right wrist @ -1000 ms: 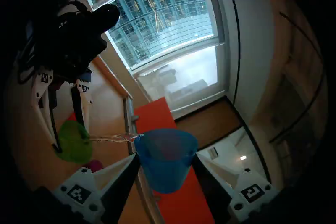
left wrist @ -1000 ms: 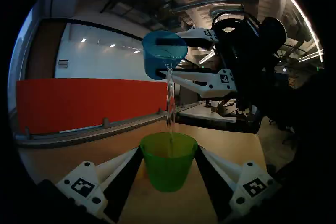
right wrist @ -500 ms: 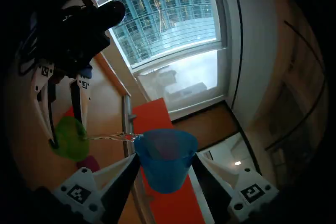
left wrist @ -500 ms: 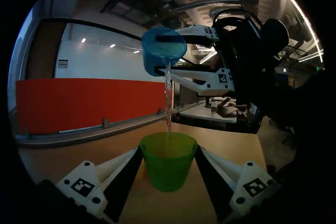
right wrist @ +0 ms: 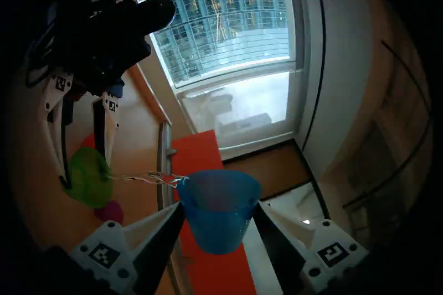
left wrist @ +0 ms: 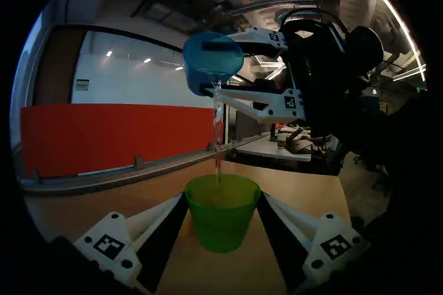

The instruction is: Pour water

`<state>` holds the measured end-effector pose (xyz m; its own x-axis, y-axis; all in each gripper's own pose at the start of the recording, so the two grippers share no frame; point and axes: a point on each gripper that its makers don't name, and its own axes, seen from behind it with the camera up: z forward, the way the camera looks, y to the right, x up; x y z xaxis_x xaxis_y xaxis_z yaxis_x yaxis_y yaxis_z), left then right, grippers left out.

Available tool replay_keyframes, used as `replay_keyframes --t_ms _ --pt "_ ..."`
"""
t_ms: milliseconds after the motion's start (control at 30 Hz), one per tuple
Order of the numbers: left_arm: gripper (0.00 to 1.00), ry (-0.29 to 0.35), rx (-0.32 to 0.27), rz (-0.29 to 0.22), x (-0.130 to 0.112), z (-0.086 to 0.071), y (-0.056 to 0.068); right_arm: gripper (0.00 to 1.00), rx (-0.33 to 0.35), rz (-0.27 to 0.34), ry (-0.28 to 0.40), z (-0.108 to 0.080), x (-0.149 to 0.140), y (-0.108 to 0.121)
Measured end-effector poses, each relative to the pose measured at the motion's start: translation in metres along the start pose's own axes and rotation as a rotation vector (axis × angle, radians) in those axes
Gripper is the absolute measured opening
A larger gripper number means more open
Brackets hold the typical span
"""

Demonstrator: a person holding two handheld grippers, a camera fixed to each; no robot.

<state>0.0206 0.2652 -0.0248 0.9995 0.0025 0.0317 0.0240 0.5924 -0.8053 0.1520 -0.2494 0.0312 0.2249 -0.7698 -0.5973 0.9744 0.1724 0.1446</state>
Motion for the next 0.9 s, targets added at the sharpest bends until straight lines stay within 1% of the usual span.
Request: replay_keyframes --t_ms 267,667,900 --pt "0.86 0.001 0.001 -0.002 0.0 0.001 -0.001 0.87 -0.009 -0.05 -0.001 0.002 0.0 0.005" --pt "0.86 0.003 -0.004 -0.002 0.002 0.001 0.0 0.87 -0.025 -0.121 0.002 0.003 0.003 0.015" --pt "0.86 0.002 0.0 -0.002 0.001 0.0 0.0 0.87 -0.032 -0.142 0.006 0.004 0.005 0.02"
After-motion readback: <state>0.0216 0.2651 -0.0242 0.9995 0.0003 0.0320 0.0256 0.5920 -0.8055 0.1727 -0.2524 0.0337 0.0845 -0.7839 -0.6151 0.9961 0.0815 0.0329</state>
